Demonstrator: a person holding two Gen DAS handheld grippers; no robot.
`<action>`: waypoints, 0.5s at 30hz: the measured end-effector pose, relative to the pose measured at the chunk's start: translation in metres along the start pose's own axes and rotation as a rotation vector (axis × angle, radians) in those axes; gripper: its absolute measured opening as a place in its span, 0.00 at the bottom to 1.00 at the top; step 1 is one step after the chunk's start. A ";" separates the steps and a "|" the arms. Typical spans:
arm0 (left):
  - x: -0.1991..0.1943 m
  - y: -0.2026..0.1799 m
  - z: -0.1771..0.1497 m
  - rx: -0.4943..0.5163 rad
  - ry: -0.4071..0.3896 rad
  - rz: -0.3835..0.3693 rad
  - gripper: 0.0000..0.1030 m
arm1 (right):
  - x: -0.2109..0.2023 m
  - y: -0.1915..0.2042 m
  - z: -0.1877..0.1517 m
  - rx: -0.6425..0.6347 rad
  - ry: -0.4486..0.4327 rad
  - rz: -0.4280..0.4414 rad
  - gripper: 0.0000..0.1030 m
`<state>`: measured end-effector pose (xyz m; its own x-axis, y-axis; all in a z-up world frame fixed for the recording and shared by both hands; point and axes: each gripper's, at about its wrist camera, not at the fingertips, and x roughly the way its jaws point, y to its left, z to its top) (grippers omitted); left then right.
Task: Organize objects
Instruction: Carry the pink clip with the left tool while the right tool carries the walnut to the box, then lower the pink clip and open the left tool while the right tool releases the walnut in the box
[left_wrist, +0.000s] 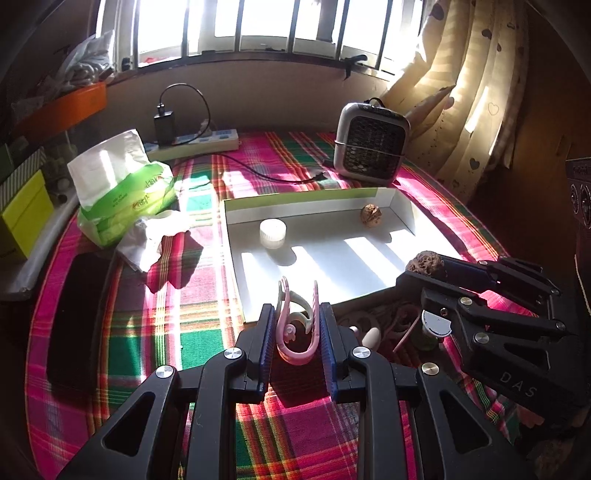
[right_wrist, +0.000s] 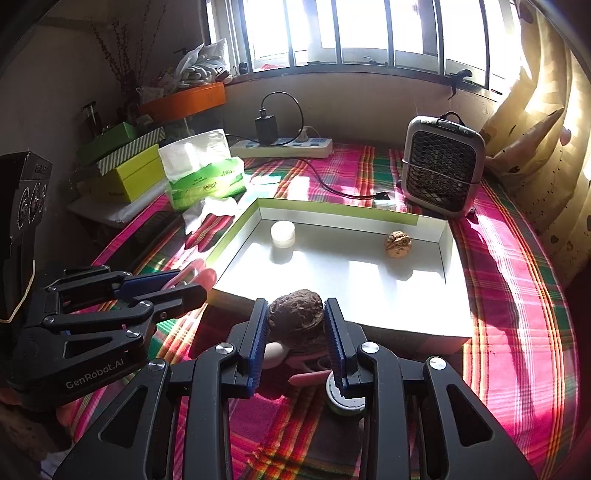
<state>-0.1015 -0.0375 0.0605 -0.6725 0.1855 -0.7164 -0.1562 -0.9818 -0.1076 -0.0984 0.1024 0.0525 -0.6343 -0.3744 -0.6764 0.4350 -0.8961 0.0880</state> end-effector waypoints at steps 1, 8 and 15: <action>0.002 -0.001 0.003 0.005 -0.001 -0.001 0.20 | 0.002 -0.003 0.004 0.003 0.003 0.001 0.30; 0.019 -0.001 0.021 0.004 0.017 -0.003 0.20 | 0.018 -0.018 0.029 -0.004 0.026 -0.014 0.30; 0.043 0.000 0.031 -0.007 0.051 0.003 0.20 | 0.047 -0.028 0.049 -0.029 0.062 -0.032 0.30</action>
<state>-0.1529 -0.0286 0.0514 -0.6353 0.1804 -0.7509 -0.1493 -0.9827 -0.1098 -0.1716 0.0986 0.0541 -0.6080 -0.3290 -0.7225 0.4337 -0.8999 0.0447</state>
